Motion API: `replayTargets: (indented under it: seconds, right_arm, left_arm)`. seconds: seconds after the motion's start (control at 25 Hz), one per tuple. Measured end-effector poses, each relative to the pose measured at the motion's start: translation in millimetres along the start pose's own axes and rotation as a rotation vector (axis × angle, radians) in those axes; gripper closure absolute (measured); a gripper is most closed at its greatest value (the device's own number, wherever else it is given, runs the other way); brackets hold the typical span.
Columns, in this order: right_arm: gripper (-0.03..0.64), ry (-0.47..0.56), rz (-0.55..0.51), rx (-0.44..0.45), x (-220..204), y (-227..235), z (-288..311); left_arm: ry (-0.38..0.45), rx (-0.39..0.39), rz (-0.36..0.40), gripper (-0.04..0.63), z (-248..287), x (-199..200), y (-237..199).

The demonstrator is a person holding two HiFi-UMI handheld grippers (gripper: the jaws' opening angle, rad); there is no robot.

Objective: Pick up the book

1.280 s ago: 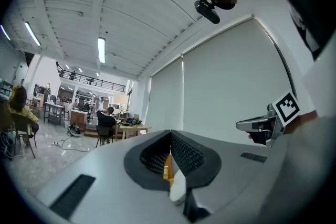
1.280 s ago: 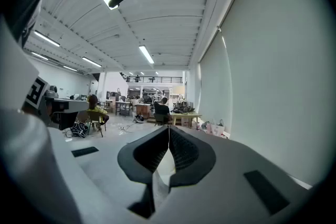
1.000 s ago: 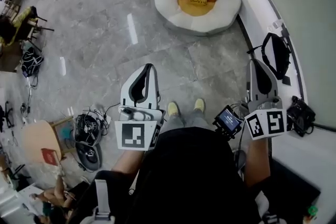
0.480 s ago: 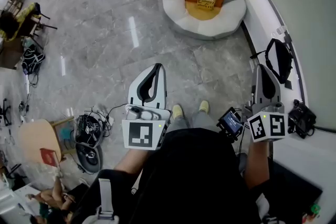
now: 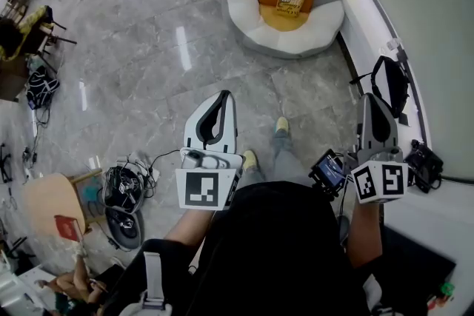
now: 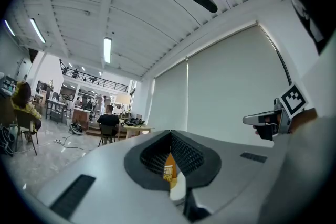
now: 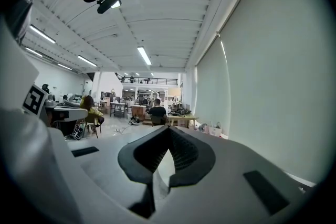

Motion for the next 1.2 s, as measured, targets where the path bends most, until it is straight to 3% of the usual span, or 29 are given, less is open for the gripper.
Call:
replayTargets:
  seconds: [0.52, 1.2]
  right_arm:
    - [0.603, 0.017, -0.039, 0.057, 2.2, -1.8, 40.6]
    - [0.603, 0.003, -0.002, 0.038, -14.4, 89.3, 115.5]
  left_arm:
    - [-0.028, 0.043, 0.042, 0.584, 17.5, -2.6, -11.1]
    - [-0.079, -0.008, 0.095, 0.585, 143.9, -12.1, 14.3]
Point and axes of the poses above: the fingertips, and each gripper's own axes: z forward along the fingers, y to its right, x out of its top, the point moved 4 cm from there along -z, backward along the fingers, and after that the axes turned 2 degrees about y, right-handed, at the moved point
